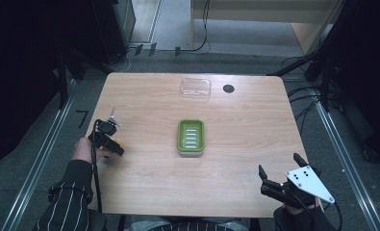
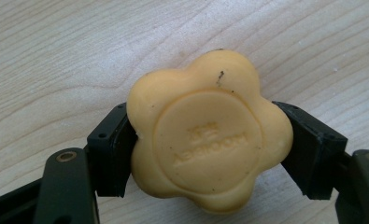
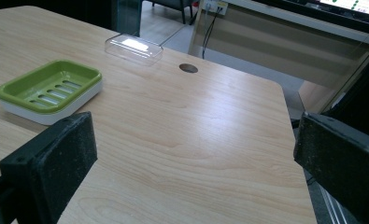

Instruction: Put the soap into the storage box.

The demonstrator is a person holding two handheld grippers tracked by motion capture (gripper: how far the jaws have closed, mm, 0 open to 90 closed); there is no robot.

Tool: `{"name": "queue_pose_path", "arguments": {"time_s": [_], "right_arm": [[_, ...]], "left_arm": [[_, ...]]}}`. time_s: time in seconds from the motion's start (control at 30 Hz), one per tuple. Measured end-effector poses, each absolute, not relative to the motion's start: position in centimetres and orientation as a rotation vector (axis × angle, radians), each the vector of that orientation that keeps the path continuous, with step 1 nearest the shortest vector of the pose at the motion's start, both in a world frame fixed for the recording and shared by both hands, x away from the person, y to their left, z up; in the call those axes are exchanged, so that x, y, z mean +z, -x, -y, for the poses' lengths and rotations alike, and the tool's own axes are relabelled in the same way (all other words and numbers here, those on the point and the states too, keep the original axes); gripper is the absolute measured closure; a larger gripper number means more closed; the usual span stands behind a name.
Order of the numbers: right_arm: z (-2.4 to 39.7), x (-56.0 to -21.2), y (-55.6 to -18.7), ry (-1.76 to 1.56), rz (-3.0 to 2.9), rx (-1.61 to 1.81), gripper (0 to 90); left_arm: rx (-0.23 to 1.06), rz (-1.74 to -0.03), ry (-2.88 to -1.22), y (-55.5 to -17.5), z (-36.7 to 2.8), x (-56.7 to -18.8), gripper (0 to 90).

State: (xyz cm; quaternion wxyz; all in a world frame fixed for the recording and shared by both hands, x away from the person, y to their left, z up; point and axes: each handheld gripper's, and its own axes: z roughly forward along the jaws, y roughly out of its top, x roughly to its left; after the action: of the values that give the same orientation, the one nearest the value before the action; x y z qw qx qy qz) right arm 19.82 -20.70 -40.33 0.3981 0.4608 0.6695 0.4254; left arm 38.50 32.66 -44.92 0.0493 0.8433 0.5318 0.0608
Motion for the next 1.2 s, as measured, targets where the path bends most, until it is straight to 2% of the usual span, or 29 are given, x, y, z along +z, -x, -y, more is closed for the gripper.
{"name": "queue_pose_path", "arguments": {"time_s": [0.5, 1.2], "right_arm": [[20.7, -40.3, -19.8, -1.166, -1.694, 1.077, 0.0], [21.3, -40.4, -19.1, -1.183, -1.676, 1.051, 0.0]], "left_arm": [[0.199, -1.572, -2.582, -38.2, -31.8, -43.9, 27.6], [0.232, -1.416, -2.583, -38.8, -28.6, -42.0, 27.6]]}}
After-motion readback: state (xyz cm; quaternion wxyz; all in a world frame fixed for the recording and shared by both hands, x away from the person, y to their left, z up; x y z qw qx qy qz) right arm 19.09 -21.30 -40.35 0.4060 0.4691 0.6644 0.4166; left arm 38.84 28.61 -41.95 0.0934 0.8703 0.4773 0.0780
